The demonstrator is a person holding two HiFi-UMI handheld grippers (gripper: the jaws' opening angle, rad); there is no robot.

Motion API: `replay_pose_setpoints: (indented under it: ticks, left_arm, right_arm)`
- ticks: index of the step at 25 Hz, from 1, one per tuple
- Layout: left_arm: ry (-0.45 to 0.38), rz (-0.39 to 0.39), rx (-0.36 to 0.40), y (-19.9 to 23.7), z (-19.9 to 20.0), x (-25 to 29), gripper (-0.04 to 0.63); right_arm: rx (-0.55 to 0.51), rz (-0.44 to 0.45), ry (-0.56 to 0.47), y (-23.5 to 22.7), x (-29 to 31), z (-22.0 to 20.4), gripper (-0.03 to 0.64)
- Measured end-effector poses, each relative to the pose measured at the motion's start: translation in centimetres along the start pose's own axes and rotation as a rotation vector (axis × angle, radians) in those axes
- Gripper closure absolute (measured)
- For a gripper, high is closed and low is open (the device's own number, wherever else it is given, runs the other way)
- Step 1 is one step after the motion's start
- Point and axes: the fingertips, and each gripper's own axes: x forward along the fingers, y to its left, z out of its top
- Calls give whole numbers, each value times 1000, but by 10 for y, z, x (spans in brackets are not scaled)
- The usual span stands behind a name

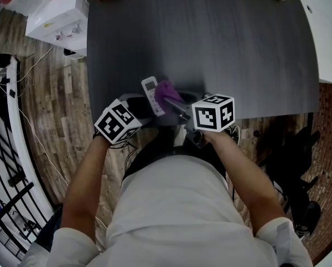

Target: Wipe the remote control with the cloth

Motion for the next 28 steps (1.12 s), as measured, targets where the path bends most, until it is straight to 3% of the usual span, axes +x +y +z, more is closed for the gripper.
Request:
replay_pose_setpoints:
  ticks: [4, 8, 13, 23, 28]
  left_arm:
    - [-108, 9, -75, 5, 7, -6, 311]
    - [-140, -5, -101, 7, 10, -3, 311]
    - [-139, -21, -88, 11, 16, 3, 311]
    - [-133, -29, -96, 19, 23, 10, 311]
    - [-167, -30, -140, 19, 21, 7, 311]
  right_arm:
    - [-69, -98, -28, -15, -16, 16, 494]
    - [-81, -158, 27, -30, -17, 9, 494]
    - [-89, -160, 91, -26, -5, -13, 494]
    - [-58, -166, 75, -26, -6, -15, 494]
    - [-68, -180, 60, -29, -12, -10, 494]
